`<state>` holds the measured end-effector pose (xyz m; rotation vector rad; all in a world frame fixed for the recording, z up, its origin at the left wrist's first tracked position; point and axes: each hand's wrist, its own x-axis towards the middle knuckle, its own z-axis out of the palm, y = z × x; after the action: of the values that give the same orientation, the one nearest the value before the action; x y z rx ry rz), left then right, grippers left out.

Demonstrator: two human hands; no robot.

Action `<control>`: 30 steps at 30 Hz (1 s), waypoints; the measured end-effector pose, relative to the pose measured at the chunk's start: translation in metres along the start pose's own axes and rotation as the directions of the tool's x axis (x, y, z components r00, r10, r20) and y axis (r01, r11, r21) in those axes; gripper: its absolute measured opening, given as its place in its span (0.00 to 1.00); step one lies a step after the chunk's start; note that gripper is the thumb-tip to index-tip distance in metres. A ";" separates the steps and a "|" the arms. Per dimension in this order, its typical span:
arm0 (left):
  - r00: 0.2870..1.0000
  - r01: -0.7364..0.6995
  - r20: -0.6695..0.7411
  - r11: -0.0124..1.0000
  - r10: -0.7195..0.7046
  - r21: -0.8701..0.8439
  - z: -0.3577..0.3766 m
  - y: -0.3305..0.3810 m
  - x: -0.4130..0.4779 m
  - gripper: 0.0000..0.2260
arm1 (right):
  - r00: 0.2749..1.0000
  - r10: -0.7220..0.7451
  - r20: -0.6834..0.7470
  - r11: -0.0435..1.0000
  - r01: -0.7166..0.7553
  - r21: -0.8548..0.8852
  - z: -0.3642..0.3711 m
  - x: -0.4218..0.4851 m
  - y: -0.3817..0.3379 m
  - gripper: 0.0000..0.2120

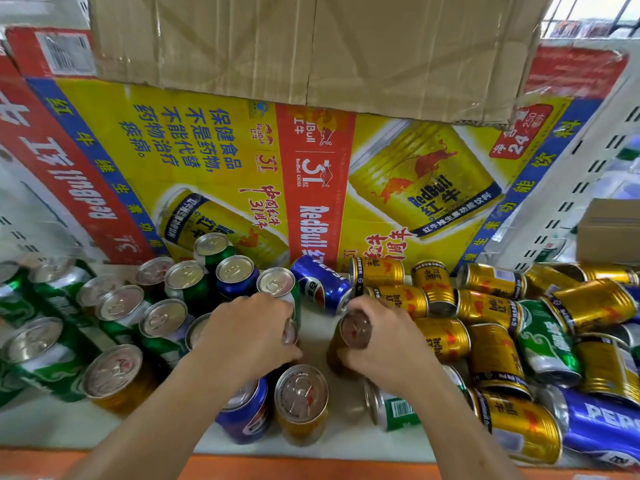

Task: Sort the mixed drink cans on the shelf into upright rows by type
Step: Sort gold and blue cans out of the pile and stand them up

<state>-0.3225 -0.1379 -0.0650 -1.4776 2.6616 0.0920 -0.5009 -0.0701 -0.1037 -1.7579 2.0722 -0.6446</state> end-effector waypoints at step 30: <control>0.939 -0.328 0.208 0.895 0.274 0.303 0.018 0.058 0.134 0.28 | 0.909 0.342 0.238 0.899 -0.242 -0.366 -0.040 0.068 0.071 0.30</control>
<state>-0.4414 -0.2178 -0.0981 -0.9088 2.5889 -0.2018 -0.5923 -0.1230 -0.1072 -1.5277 2.2526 0.0612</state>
